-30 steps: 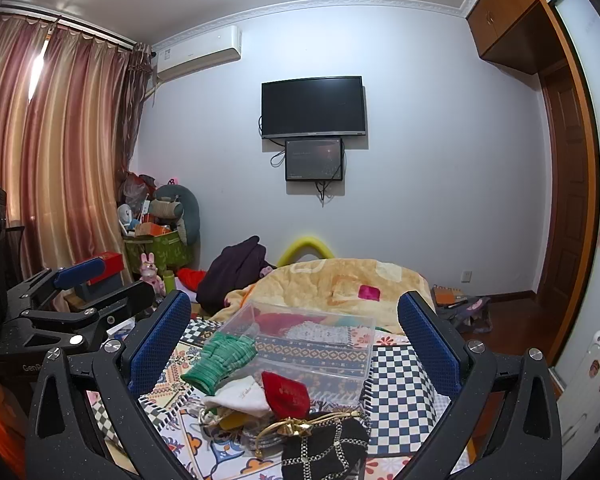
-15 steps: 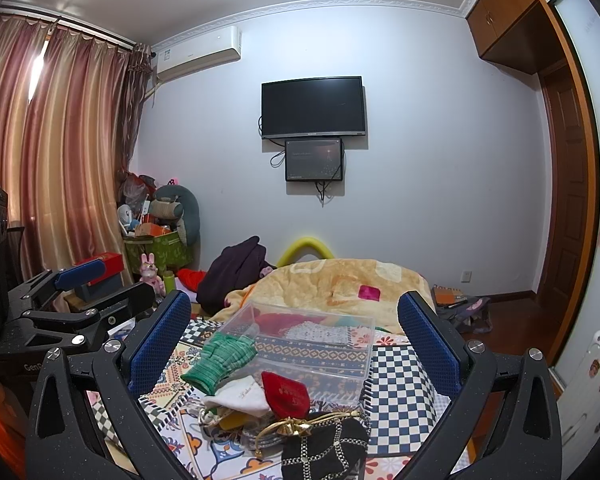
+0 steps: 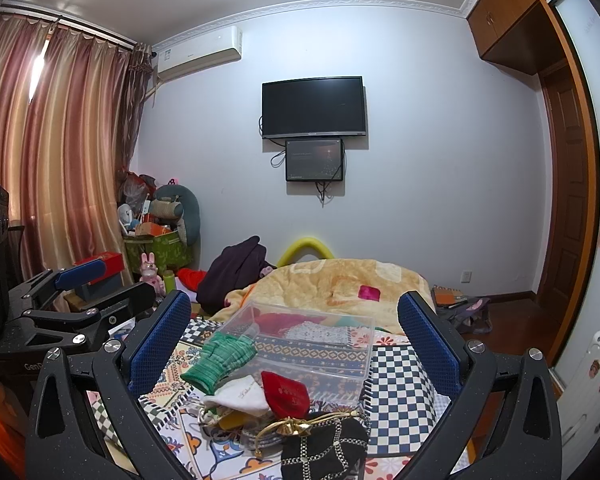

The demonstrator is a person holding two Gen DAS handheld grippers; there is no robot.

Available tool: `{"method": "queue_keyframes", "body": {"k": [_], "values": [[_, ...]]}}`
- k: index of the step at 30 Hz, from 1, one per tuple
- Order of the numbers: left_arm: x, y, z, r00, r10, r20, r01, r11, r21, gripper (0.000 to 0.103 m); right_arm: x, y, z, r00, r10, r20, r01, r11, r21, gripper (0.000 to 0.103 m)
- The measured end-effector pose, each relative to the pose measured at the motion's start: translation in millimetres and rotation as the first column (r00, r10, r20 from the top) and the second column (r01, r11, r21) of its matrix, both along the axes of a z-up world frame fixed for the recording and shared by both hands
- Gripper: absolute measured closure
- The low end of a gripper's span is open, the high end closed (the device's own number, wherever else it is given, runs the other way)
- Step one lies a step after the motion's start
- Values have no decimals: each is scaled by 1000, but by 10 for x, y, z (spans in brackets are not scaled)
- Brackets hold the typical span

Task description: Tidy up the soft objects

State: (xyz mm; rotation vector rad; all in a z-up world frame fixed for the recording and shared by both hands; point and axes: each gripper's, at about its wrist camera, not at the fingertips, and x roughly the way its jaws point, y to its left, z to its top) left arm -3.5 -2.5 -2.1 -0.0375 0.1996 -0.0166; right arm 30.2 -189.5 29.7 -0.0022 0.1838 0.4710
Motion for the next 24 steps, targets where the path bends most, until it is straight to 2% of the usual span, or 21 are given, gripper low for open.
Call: {"method": "queue_keyframes", "body": {"k": [3,9,14,20,22,24], "values": [[32,0,-38,1000,-5,-13,5,1000,0,0,26,-20,-12,1000,-3,-10,3,1000,-3,0],[213,38,-203,996,-12,-86,11,1000,-11,0,191,-71,-180,997,-24,-69,23,1000,-18,0],[409,84,-472,986,4,-167,-4,1000,-3,0,386,-150,-402,988,-33,-149,28,999,-35,0],[692,222,-836,961,31,-275,-39,999,-25,0,589,-247,-675,966,-53,-255,36,997,-71,0],[783,278,-937,952,43,-304,-56,998,-36,3,649,-290,-784,954,-58,-294,36,996,-80,0],[870,316,-1017,942,47,-334,-67,997,-47,12,701,-329,-894,940,-62,-334,34,996,-88,0]]}}
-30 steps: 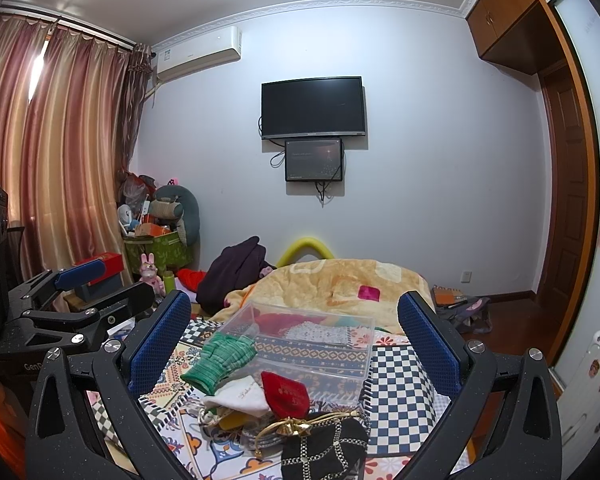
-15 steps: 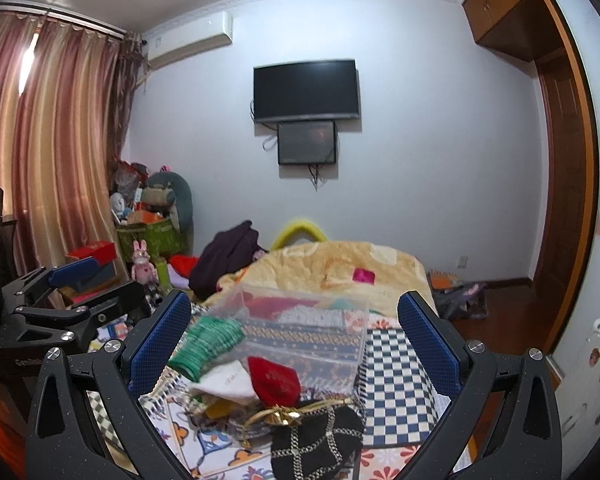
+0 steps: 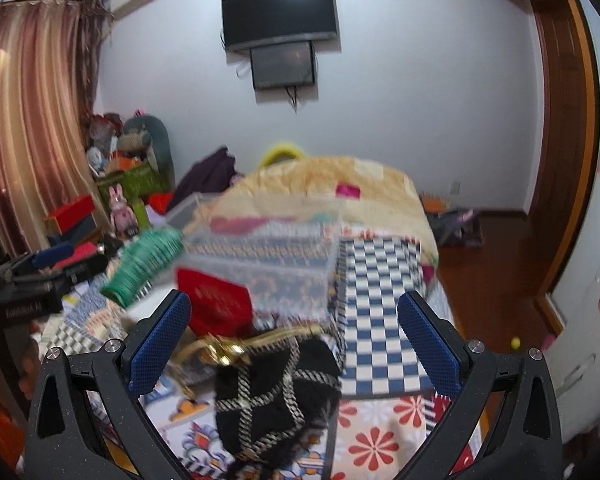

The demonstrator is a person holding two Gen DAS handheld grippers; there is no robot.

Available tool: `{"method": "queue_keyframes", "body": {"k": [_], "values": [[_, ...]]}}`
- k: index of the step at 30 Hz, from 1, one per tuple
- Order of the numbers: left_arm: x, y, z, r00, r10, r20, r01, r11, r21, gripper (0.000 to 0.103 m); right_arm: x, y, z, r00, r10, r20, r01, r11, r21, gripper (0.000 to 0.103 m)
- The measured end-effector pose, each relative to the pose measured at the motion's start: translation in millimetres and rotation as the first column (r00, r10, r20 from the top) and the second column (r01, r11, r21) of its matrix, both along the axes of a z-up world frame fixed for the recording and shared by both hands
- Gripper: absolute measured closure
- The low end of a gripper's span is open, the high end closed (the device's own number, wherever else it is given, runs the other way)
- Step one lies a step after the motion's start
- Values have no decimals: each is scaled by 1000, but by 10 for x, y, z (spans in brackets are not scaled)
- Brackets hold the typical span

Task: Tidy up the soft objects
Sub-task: 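Grasp the green knit glove with the left tool while the right tool grasps the black woven bag, then lower the glove and black bag into the clear box and open both tools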

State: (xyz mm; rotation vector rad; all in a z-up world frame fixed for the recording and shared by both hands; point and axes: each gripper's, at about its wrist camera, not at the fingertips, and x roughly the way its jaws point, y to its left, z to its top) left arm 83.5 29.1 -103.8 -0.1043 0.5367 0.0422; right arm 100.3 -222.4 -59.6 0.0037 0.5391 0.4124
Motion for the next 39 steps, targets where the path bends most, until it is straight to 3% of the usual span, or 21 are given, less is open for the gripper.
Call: {"method": "queue_keyframes", "body": {"k": [4,10,14,18,21,27,39], "values": [[125,75,-116,999,4,-34,-5,1000,-28,16,76,-66,-203,996,-3,-87,1,1000,-12,2],[290,172,-248,998,16,-67,-20,998,-58,23,181,-127,-501,979,6,-206,-10,1000,-20,17],[341,223,-285,998,26,-60,-31,996,-85,29,206,-137,-631,962,30,-271,-33,999,-9,42],[390,231,-323,997,10,-71,-17,995,-98,48,190,-155,-689,952,59,-302,-55,998,19,66],[413,233,-356,996,-16,-84,5,993,-120,66,169,-152,-677,956,59,-289,-56,998,19,72],[379,234,-346,996,-33,-81,22,991,-133,88,189,-88,-510,969,63,-238,-58,998,24,86],[169,282,-77,1000,-24,-10,22,991,-131,93,218,31,-113,988,98,-117,-93,995,46,88]]}}
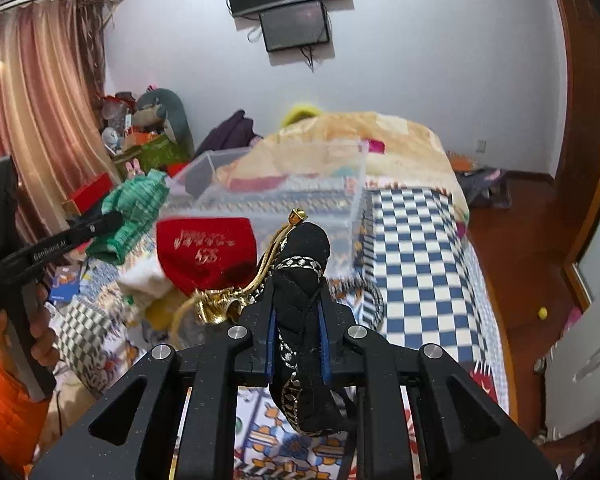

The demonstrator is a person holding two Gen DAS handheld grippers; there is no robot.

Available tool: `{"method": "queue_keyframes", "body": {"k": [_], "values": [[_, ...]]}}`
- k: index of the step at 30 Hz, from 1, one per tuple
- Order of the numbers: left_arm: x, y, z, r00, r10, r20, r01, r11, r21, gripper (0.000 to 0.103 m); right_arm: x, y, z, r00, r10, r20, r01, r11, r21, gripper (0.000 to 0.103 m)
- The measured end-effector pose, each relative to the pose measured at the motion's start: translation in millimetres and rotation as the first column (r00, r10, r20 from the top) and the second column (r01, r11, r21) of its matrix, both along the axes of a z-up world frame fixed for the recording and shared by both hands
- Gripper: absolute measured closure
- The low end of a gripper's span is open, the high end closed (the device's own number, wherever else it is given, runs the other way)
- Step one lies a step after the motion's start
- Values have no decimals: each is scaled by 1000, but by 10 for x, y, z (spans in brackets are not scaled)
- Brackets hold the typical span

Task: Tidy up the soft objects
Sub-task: 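Lower the glove and black bag into the clear box and open both tools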

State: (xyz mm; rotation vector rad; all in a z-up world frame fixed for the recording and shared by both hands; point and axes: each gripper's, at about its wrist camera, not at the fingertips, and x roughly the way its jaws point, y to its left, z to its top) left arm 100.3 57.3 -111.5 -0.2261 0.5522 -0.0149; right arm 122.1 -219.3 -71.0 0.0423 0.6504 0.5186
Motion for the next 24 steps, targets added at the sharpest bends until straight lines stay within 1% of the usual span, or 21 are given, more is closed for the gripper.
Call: {"method": "queue_keyframes", "body": {"k": [7,11,18,24], "values": [[-31,-16,164,999,-2,35,2,1000,13,93,45,122,260,996,15,89,-17,1000,25,88],[-1,-17,246,999,-2,47,1,1000,25,93,176,213,375,991,14,134,-17,1000,26,88],[75,4,372,997,0,72,-2,999,33,93,347,290,465,984,-8,178,2,999,34,88],[266,19,473,997,-4,78,2,1000,24,93,479,349,522,978,-26,206,20,999,32,88]]}}
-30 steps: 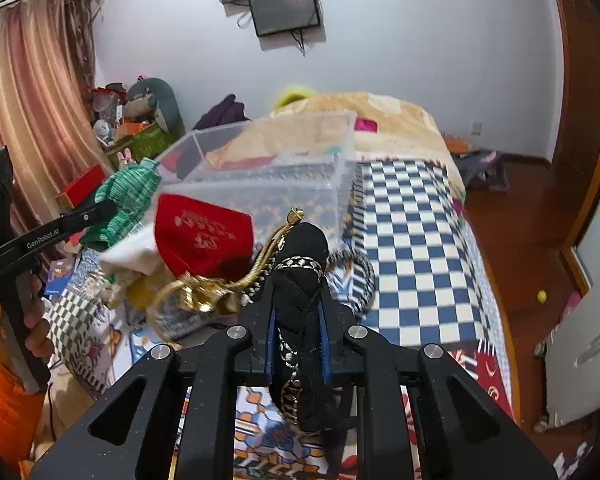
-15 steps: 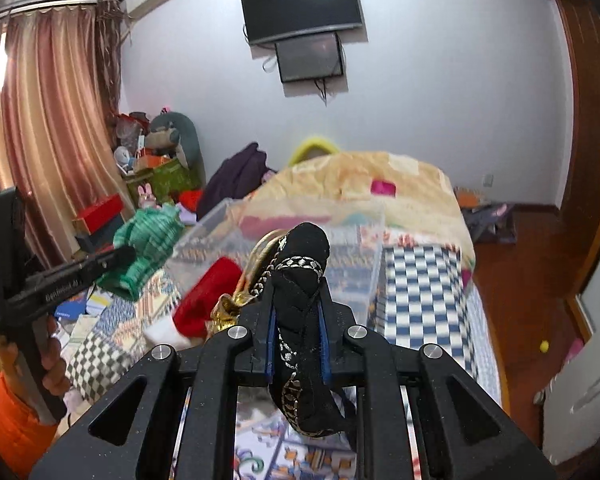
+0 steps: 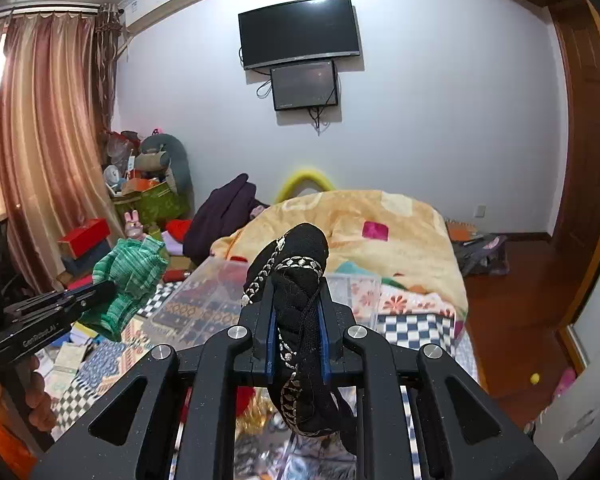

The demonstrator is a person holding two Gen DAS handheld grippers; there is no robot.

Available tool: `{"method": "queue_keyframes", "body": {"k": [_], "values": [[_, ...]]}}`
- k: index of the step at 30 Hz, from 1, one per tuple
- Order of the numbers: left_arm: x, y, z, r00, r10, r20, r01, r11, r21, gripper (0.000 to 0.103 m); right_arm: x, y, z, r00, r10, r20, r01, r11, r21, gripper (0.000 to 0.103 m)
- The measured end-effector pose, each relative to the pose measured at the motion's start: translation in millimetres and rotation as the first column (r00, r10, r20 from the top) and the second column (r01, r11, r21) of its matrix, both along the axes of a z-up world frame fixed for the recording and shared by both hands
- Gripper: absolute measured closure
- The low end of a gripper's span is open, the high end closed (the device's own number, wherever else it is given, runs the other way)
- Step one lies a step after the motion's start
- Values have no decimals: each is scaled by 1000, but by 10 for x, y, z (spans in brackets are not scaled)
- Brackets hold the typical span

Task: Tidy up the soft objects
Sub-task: 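Lower the glove and black bag into the clear box and open both tools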

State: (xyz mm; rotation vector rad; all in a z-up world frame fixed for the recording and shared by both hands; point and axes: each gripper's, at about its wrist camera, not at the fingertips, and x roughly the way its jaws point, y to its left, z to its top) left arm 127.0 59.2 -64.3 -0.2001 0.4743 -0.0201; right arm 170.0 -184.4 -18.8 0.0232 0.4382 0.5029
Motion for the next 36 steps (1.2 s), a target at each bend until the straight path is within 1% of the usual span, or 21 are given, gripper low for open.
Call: {"method": "queue_keyframes", "body": {"k": [4,8,12,16,19,23,28,30,31,34,36], "values": [[187,9,27,1000,-10,-16,10,1000,-15,93,122,53,11,1000,-9,5,9,1000,-7,88],[368,-17,4,999,-13,-36,13,1000,1,93,231,89,-20,1000,-14,-2,14,1000,-14,88],[536,-61,-66,997,-20,-69,21,1000,18,93,354,166,-100,1000,-3,-29,2,999,-33,88],[724,-97,-177,993,-28,-118,32,999,29,93,496,237,-192,998,3,-66,-7,999,-54,88],[865,-133,-291,985,-42,-168,48,998,33,93,606,320,-289,993,14,-114,-23,997,-77,88],[1007,-183,-447,972,-59,-226,70,997,38,93,720,415,-431,984,26,-176,-48,991,-126,88],[1112,-222,-579,960,-86,-268,99,994,35,93,784,506,-591,968,36,-249,-87,977,-197,88],[1131,-225,-606,957,-88,-277,102,994,34,93,797,520,-642,960,39,-276,-100,972,-212,85],[1133,-223,-617,956,-89,-279,102,994,32,93,791,516,-660,957,39,-288,-104,971,-213,85],[1135,-223,-619,953,-97,-286,107,994,21,93,784,457,-661,949,48,-312,-114,974,-198,82],[1138,-204,-604,951,-100,-294,108,994,14,85,760,408,-643,947,54,-317,-117,976,-185,72]]}}
